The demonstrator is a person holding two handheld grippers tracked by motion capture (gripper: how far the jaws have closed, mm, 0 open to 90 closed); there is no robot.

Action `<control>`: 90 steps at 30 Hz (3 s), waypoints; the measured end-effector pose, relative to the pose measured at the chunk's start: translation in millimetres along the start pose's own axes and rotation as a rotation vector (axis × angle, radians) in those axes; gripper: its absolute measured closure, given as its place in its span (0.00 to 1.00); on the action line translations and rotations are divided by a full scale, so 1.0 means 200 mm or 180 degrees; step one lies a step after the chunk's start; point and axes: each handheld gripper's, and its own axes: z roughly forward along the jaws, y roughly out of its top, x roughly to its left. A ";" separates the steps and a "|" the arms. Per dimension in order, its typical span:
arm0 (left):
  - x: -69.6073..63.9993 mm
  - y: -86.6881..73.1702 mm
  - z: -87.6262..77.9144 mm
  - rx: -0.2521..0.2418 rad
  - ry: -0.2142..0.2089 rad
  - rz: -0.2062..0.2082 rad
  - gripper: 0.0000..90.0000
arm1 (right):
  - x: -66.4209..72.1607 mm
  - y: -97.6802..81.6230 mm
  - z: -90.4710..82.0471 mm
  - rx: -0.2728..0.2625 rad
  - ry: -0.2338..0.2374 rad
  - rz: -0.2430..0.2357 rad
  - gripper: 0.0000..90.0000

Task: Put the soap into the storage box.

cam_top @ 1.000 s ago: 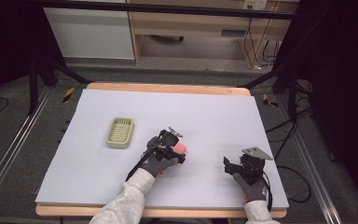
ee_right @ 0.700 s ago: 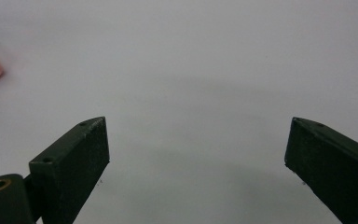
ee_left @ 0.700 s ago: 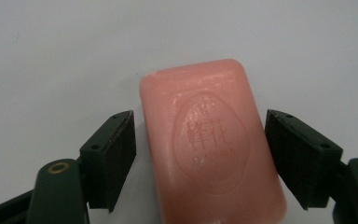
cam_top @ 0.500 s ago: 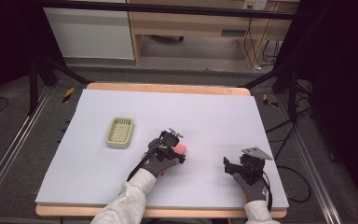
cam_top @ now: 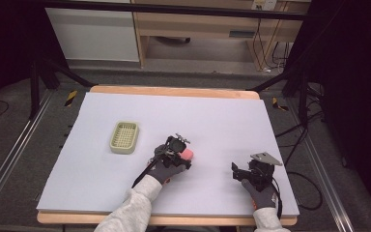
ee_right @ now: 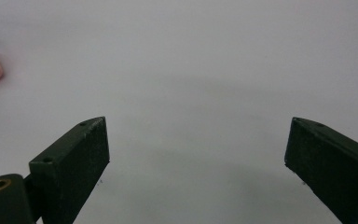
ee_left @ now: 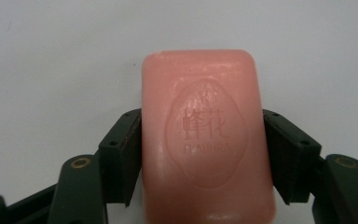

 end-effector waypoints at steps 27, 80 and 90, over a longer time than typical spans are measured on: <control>0.01 0.00 -0.10 -0.0040 0.0034 0.0076 0.41 | 0.00 0.00 0.00 -0.0004 0.0008 0.0004 0.07; 0.37 -0.16 -0.52 -0.0404 0.0222 -0.0266 0.41 | 0.00 0.00 -0.01 -0.0020 -0.0033 -0.0005 0.07; 0.46 -0.17 -0.54 -0.0420 0.0308 -0.0389 0.41 | 0.00 0.00 -0.01 -0.0016 -0.0029 0.0001 0.07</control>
